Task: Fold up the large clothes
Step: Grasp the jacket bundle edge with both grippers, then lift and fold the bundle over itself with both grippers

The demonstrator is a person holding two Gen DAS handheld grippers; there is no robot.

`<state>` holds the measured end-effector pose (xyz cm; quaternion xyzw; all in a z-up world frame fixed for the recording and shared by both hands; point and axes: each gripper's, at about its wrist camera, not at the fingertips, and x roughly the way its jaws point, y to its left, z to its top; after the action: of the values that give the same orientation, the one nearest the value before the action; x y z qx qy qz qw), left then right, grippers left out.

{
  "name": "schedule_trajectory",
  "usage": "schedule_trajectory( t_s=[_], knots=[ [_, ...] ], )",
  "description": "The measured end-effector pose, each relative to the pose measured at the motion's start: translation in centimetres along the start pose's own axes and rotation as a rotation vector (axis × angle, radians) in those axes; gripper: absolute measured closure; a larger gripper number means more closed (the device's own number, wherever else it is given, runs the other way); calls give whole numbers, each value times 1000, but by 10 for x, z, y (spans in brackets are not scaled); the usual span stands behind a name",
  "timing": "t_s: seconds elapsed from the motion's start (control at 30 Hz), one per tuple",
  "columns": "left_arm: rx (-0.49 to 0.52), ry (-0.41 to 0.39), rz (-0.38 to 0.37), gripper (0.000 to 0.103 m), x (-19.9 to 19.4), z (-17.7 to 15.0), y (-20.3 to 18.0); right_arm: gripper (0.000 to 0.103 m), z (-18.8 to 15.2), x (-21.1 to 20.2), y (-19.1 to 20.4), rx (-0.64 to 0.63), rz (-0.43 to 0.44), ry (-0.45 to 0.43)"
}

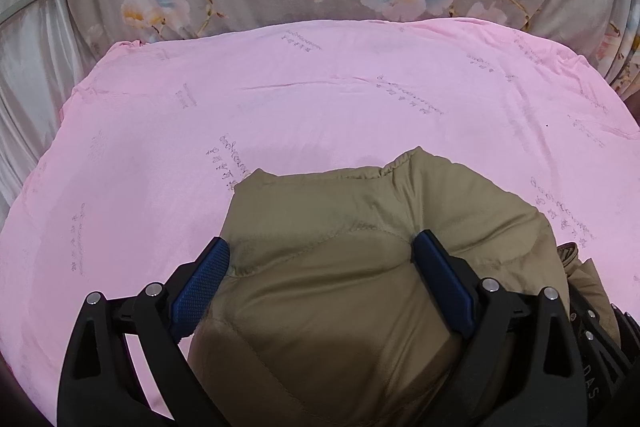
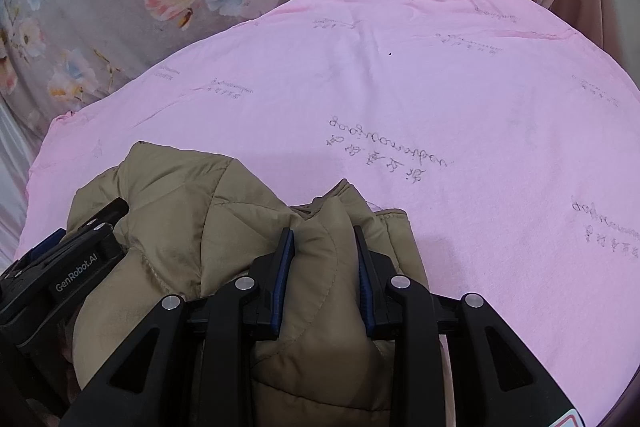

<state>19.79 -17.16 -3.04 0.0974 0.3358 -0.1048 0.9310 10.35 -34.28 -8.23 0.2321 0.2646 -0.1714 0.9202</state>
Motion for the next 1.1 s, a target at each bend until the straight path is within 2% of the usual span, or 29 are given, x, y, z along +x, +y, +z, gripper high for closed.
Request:
schedule_trajectory(
  t_s=[0.07, 0.17, 0.3, 0.47, 0.67, 0.77, 0.87, 0.97, 1.03, 1.1],
  knots=[
    [-1, 19, -26, 11, -11, -2, 8, 74, -3, -18, -1, -16, -10, -14],
    [-17, 17, -79, 11, -45, -13, 26, 73, -19, -62, -7, -24, 34, -66],
    [11, 37, -135, 11, -85, -44, 44, 72, -49, -105, -11, -75, 53, -64],
    [48, 120, -180, 10, -94, -88, 49, 73, -86, -107, -12, -100, 50, 16],
    [27, 102, -186, 5, -96, -110, 53, 73, -112, -99, -16, -96, 32, -8],
    [11, 91, -192, 5, -92, -115, 55, 73, -119, -97, -19, -96, 45, -33],
    [7, 88, -201, 5, -91, -118, 56, 73, -117, -100, -25, -79, 76, -20],
    [27, 98, -211, 5, -98, -114, 61, 73, -104, -121, -41, -40, 127, -25],
    [30, 123, -245, 5, -102, -110, 68, 72, -94, -135, -56, -18, 127, -48],
    [20, 146, -275, 5, -104, -106, 77, 64, -79, -141, -81, 26, 146, -33]
  ],
)
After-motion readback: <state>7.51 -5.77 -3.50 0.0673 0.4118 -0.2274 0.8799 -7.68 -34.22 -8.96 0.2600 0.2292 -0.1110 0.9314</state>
